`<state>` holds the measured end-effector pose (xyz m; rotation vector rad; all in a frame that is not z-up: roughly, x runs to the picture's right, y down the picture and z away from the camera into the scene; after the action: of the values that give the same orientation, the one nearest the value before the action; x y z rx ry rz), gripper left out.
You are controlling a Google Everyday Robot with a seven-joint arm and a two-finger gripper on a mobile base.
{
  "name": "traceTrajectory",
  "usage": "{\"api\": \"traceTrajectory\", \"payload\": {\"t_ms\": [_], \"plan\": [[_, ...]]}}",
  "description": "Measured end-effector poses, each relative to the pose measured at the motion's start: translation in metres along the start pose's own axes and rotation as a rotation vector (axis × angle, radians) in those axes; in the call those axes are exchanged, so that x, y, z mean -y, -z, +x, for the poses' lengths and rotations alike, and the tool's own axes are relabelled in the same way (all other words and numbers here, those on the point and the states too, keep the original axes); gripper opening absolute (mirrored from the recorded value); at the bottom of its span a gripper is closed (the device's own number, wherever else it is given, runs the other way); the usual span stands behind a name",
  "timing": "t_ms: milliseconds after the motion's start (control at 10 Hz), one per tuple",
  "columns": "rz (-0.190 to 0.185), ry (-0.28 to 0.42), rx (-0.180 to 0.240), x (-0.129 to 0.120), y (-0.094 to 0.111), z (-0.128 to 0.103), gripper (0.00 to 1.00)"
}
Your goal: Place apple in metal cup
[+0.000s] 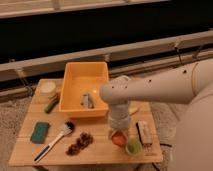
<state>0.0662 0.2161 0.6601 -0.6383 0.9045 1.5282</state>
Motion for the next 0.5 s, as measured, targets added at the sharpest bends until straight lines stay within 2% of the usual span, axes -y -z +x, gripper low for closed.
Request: {"api": "traceTrajectory", "payload": {"t_ms": [500], "plan": [[0.007, -0.047, 0.014, 0.010, -0.009, -0.021, 0.00]]}}
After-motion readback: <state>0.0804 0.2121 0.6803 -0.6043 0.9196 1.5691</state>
